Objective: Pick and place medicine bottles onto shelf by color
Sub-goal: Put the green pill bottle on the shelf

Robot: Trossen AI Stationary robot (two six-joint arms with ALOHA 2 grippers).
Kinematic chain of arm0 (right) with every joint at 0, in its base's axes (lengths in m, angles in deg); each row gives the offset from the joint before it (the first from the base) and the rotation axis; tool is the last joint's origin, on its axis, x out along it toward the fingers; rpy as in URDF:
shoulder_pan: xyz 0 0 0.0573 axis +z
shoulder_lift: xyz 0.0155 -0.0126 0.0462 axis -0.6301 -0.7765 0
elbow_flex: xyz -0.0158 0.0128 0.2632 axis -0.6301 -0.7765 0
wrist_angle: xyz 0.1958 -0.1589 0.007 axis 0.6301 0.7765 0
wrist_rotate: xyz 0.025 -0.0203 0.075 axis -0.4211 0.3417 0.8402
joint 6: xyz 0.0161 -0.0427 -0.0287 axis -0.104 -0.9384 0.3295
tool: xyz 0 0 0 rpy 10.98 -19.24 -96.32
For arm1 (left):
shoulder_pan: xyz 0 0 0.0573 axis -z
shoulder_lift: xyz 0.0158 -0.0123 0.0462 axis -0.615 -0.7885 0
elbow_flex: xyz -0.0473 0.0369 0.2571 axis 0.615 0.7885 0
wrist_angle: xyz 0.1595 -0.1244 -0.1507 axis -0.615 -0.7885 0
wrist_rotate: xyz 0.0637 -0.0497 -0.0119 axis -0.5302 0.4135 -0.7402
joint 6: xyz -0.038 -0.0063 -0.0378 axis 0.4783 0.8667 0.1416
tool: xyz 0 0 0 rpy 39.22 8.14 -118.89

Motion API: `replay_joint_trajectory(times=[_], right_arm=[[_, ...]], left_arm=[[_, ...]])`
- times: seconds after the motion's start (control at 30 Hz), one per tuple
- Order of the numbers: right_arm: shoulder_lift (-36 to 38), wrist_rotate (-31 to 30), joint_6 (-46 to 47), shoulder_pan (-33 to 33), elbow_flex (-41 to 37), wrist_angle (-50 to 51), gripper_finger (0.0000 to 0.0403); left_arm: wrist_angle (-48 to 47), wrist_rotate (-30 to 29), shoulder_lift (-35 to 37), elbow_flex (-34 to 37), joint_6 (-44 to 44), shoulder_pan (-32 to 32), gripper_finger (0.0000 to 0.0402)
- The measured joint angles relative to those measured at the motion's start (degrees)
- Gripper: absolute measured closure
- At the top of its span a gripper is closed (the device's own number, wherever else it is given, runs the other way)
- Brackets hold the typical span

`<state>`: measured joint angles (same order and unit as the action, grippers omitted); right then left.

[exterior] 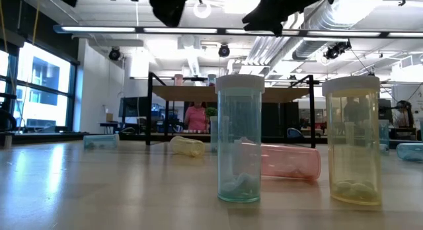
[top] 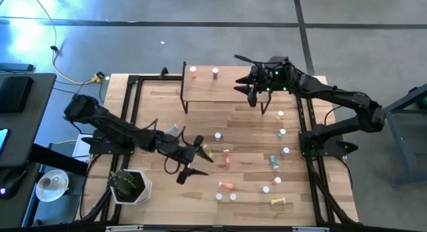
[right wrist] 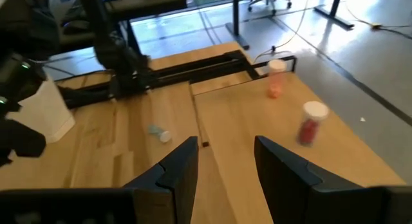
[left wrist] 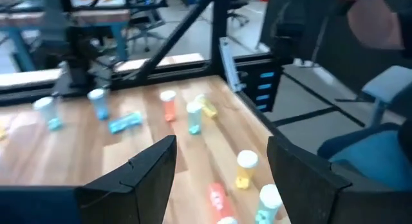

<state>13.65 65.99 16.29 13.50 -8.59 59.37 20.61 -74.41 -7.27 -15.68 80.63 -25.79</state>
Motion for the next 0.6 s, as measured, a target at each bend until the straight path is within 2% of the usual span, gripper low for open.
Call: replay_joint_trajectory(times=[0.1,0.6], right_arm=[[0.00,0.00,0.07,1.27,0.00,-0.01,0.0261],[0.00,0.00,2.88,3.49,0.00,0.04,0.0261]], left_arm=[[1.98,2.11,-2.31,0.00,0.01,0.02,0.0167],[11.86,2.13,-14.78,-0.02,-0.05,2.23,0.0167]])
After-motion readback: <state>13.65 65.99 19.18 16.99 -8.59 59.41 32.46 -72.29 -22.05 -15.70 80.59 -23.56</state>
